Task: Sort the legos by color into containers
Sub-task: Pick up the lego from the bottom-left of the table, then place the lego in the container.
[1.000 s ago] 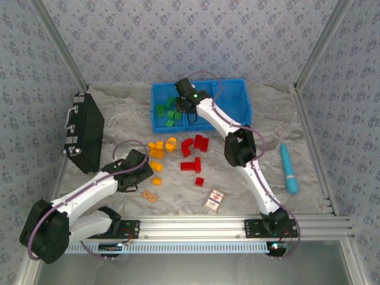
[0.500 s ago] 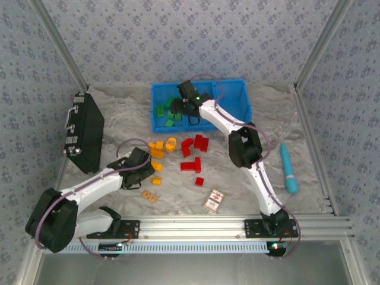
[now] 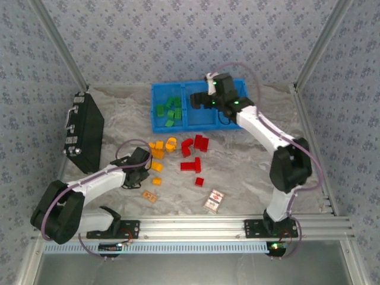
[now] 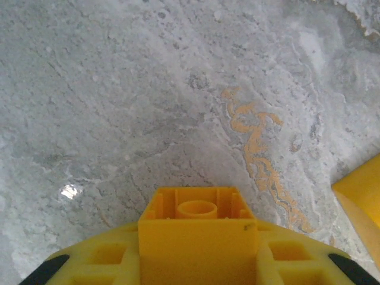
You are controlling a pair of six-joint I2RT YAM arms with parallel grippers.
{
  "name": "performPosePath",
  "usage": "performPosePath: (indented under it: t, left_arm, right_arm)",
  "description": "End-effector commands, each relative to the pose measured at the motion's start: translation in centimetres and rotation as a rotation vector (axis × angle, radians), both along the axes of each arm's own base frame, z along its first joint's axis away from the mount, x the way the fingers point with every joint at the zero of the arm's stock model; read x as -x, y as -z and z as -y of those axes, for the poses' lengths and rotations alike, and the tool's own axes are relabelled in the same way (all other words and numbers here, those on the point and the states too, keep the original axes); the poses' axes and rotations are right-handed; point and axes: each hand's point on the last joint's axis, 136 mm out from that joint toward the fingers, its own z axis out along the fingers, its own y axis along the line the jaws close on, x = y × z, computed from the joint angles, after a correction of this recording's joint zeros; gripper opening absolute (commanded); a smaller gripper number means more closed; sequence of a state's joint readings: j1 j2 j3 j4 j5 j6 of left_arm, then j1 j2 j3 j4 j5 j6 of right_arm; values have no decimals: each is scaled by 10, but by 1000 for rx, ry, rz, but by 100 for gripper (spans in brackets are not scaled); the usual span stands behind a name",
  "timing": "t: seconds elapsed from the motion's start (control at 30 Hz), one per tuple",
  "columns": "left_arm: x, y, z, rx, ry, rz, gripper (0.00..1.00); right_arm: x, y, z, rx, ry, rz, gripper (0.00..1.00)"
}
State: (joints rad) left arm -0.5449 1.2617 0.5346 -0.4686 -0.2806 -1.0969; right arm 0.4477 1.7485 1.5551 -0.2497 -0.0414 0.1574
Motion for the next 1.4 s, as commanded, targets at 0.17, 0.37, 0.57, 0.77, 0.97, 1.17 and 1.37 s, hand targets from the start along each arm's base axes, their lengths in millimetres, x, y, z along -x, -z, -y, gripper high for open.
performPosePath:
  t: [0.17, 0.37, 0.57, 0.77, 0.97, 1.17, 1.37]
  left_arm:
    - [-15, -8, 28, 72, 74, -19, 6]
    - [-53, -63, 50, 75, 167, 71, 2]
    - [-118, -141, 97, 134, 289, 232, 2]
    - [-186, -188, 183, 229, 475, 335, 3]
    - [-235, -174, 265, 257, 621, 341, 5]
    - [-271, -132, 299, 255, 641, 305, 8]
    - [-281, -125, 307, 240, 653, 290, 28]
  right_arm:
    - [38, 4, 93, 113, 114, -29, 98]
    - [78, 47, 120, 117, 183, -136, 98]
    - [105, 72, 114, 30, 164, -202, 98]
    - [135, 100, 106, 25, 146, -277, 98]
    - [165, 103, 103, 15, 147, -286, 98]
    - [186, 102, 106, -15, 174, -279, 98]
    - [197, 105, 114, 1, 193, -286, 99]
